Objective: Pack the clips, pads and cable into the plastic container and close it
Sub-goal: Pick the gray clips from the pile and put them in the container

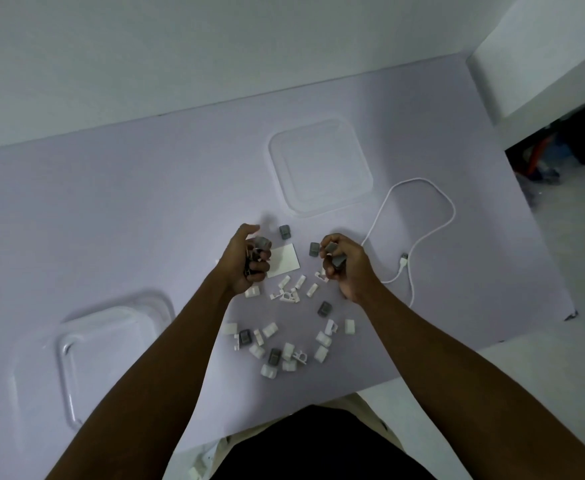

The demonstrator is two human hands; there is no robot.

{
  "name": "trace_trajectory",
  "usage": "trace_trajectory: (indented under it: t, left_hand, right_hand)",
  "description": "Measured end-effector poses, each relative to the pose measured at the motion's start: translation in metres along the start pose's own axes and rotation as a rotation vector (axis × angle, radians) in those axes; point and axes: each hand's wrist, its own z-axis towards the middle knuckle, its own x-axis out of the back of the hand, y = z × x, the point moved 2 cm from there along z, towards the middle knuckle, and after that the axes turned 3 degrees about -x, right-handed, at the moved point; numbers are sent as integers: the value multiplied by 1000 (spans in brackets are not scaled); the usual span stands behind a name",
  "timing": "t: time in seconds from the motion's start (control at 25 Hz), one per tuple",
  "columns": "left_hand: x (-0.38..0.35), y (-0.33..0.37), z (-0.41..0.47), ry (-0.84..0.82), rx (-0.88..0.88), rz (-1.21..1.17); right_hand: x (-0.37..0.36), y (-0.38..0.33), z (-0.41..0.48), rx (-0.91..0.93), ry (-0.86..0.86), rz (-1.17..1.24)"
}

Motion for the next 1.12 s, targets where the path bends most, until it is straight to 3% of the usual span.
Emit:
trace_trajectory:
  t: [0.2,0.28,0.36,0.48,0.56,0.68,0.84,0.96,1.04,1.12]
  left_hand:
    - [-10,9,18,74,1,119]
    - [-10,10,22,130,8,193]
    - [-12,12,27,227,-38,380]
    - [-16,19,38,425,-283,1020]
    - [-25,22,42,477,-370,1301]
    - [-41,22,54,444,-367,1538]
    - [-53,24,68,448,-341,1612]
    - [-46,28,74,369,-313,1532]
    - [-39,32,71,323,-255,1464]
    - [-33,33,62,305,-203,1170]
  right_hand:
    - [3,-7,13,-59,-37,23]
    - [8,-7,22,-41,62,-151]
    - [12,-5,31,124,178,-408]
    - [12,-5,40,380,268,-832]
    - [6,-6,40,384,242,-1022]
    - [-1,-5,44,299,223,-1262]
    - [-1,-1,46,273,223,-1412]
    - [2,-7,47,219,190,-1121]
    - [4,-18,44,85,152,-582]
    - [8,-27,35,-48,64,-88]
